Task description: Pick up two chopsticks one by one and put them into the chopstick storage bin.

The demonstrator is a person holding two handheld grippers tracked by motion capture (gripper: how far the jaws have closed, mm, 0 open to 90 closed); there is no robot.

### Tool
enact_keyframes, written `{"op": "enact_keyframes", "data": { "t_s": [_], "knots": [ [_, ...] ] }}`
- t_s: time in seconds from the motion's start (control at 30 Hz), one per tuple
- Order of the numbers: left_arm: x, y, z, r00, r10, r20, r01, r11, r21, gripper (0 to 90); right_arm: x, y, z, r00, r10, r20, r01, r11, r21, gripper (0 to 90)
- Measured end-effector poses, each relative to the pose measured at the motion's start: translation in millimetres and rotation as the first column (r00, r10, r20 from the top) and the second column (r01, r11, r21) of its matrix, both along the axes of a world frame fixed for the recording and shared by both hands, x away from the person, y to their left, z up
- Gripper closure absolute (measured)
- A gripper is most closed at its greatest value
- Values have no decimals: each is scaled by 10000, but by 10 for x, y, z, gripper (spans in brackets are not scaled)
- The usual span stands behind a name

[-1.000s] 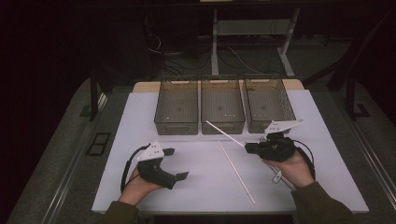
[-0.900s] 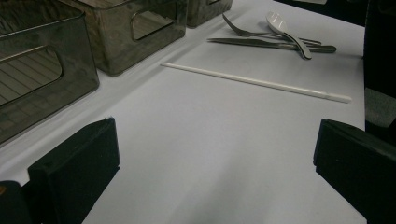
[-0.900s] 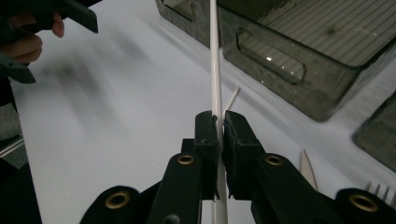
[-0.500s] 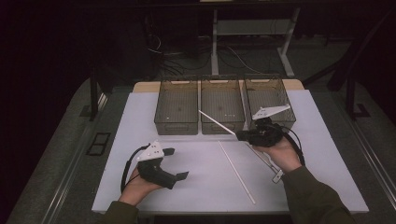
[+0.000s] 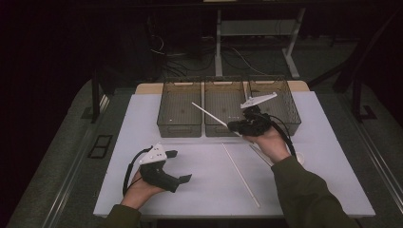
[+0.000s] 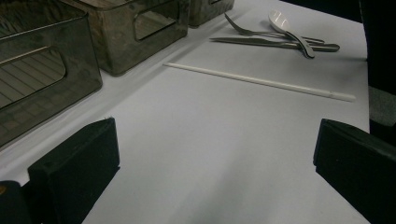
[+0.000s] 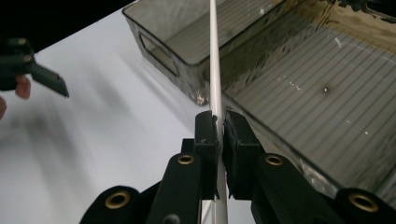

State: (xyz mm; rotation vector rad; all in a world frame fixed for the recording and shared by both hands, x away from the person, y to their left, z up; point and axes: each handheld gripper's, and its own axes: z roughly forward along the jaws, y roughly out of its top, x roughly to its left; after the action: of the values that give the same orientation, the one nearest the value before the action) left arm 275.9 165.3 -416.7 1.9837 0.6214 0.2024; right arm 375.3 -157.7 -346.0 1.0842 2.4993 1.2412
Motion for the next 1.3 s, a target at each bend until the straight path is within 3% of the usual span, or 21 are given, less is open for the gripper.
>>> {"op": "enact_keyframes", "data": {
  "t_s": [0.5, 0.93, 1.3],
  "knots": [
    [9, 10, -14, 9999, -14, 130, 14, 10000, 28, 0, 428, 501, 85, 9985, -526, -142, 521, 9981, -323, 842],
    [22, 21, -16, 9998, -48, 211, 49, 10000, -48, 0, 828, 909, 8, 9925, -1145, -417, 1121, 9921, -565, 842],
    [26, 15, -13, 9997, -106, 209, 108, 9999, -131, 0, 1065, 1198, -59, 9864, -1560, -525, 1508, 9843, -921, 842]
  ]
}}
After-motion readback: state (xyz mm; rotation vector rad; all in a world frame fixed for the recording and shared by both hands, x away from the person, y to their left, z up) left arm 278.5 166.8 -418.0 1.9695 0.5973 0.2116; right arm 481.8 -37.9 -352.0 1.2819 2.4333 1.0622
